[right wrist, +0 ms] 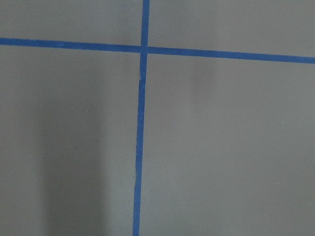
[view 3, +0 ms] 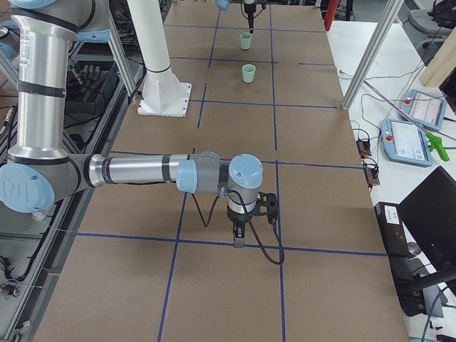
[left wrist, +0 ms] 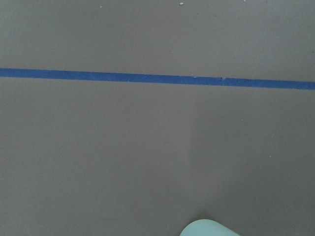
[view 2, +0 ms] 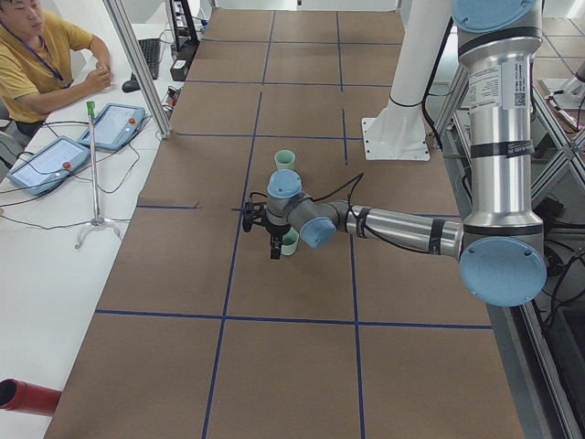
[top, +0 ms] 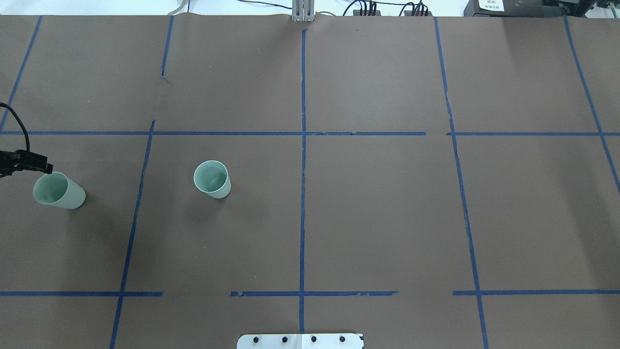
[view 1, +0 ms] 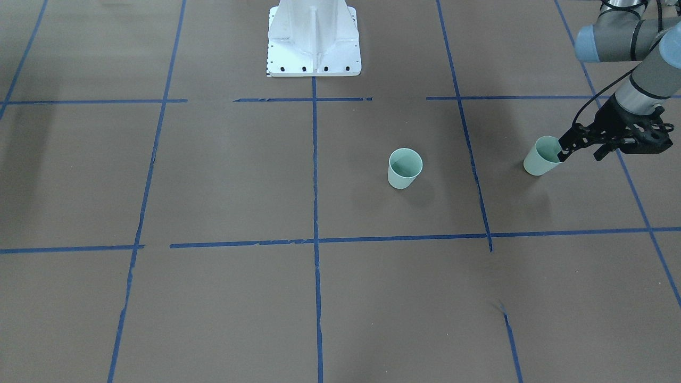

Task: Stack cups
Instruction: 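Move the left gripper down to the outer pale green cup and grasp it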

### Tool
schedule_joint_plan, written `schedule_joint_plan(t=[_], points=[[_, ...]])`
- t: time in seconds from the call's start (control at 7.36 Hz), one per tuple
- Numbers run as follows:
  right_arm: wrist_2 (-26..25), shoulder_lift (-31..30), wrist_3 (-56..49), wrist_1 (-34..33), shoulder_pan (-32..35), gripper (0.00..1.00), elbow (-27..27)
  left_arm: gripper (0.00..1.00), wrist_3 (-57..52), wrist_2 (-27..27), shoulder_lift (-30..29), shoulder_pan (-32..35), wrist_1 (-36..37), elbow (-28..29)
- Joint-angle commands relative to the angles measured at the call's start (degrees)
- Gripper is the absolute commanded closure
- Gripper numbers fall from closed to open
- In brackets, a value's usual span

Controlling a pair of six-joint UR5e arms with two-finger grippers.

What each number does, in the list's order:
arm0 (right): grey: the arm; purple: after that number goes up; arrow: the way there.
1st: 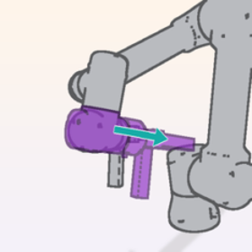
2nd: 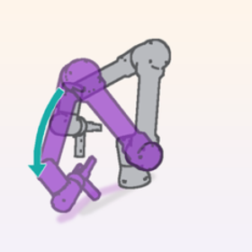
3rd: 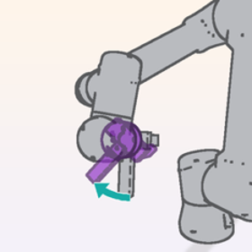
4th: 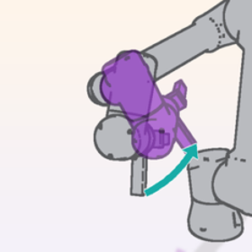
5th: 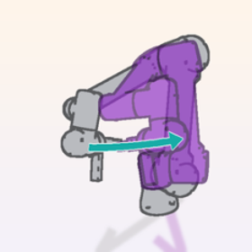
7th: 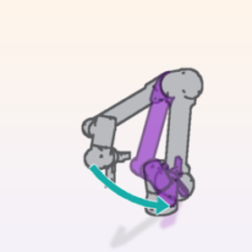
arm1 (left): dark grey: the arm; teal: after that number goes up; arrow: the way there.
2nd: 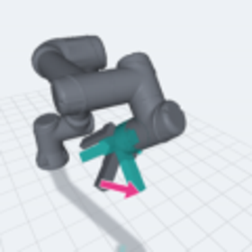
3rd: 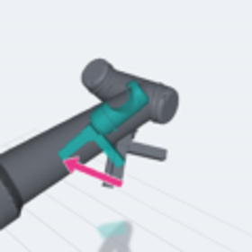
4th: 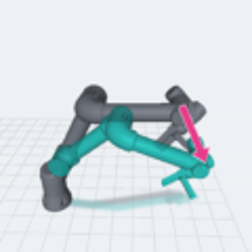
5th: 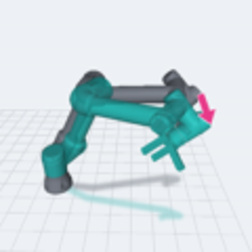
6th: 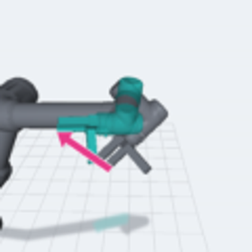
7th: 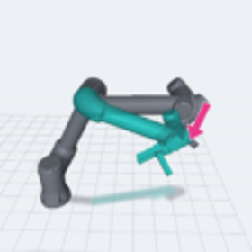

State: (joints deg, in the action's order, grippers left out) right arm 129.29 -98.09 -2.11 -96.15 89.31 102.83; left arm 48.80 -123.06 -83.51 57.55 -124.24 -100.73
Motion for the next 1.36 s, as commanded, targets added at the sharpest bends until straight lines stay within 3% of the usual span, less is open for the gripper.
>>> schedule_joint_plan(t=[0.0, 0.14, 0.27, 0.81, 1.09, 1.22], points=[[0.0, 0.0, 0.0, 0.0, 0.07, 0.0, 0.0, 0.16, -0.1, 0.01, 0.02, -1.82, 0.05, 0.09], [0.0, 0.0, 0.0, 0.0, 0.07, 0.0, 0.0, 0.75, -0.11, -0.77, 0.02, -2.0, 0.31, 0.44], [0.0, 0.0, 0.0, 0.0, 0.07, 0.0, 0.0, 1.0, -0.45, -2.26, 0.02, -2.0, 0.93, 1.05], [0.0, 0.0, 0.0, 0.0, -0.02, 0.0, 0.0, 1.0, -0.54, -2.98, 0.1, -1.04, 1.19, -2.61], [0.0, 0.0, 0.0, 0.0, 0.07, 0.0, 0.0, 1.0, 0.24, -2.37, -2.34, -0.16, 14.73, -11.37], [0.0, 0.0, 0.0, 0.0, 0.07, 0.0, 0.0, 1.0, 2.68, -2.1, -8.53, 0.98, 22.74, -14.47]])
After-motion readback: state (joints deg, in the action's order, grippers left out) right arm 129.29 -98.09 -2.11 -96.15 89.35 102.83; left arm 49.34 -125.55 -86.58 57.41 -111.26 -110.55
